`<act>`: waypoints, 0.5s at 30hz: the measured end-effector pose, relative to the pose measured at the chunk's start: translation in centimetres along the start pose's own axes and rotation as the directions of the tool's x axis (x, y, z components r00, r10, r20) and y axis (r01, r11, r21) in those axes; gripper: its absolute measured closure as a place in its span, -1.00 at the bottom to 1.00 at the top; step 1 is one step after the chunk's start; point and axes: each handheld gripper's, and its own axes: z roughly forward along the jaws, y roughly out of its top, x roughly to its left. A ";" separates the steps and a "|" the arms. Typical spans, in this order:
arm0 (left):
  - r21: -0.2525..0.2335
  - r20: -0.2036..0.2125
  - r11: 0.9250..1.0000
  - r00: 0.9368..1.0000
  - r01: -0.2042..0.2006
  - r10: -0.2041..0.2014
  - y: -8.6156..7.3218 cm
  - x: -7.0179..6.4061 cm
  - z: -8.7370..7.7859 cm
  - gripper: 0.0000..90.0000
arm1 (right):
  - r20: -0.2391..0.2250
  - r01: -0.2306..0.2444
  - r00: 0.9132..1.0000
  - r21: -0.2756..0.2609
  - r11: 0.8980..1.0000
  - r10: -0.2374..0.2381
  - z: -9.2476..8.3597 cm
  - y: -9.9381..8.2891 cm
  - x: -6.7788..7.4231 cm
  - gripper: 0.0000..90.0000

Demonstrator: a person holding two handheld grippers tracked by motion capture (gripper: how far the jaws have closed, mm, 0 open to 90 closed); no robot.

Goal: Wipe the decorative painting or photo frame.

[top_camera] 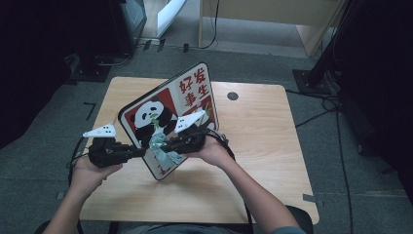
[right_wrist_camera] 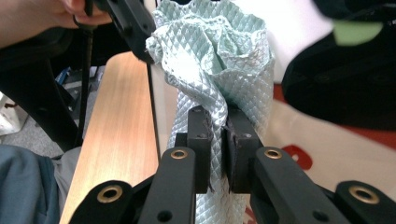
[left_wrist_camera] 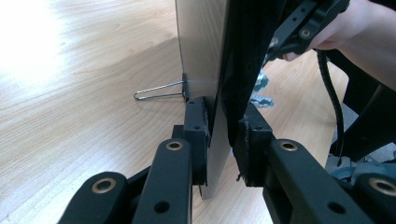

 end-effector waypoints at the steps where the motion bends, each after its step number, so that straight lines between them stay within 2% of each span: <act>1: 0.000 0.001 1.000 1.000 -0.001 0.001 0.0 0.0 0.0 0.72 | 0.001 -0.005 1.000 0.011 1.000 0.005 0.1 -0.2 0.0 0.84; 4: 0.001 0.003 1.000 1.000 -0.002 0.002 0.0 0.0 0.0 0.71 | 0.003 -0.004 1.000 0.024 1.000 0.004 0.3 -0.6 0.0 0.84; 8: -0.003 0.005 1.000 1.000 0.003 -0.003 0.0 0.1 0.0 0.71 | -0.001 -0.035 0.999 0.011 0.999 0.035 0.5 -1.5 0.0 0.84; 15: -0.003 0.013 1.000 1.000 0.008 -0.008 0.0 0.2 0.0 0.71 | 0.006 -0.056 0.998 0.046 0.997 0.055 1.1 -2.7 0.0 0.84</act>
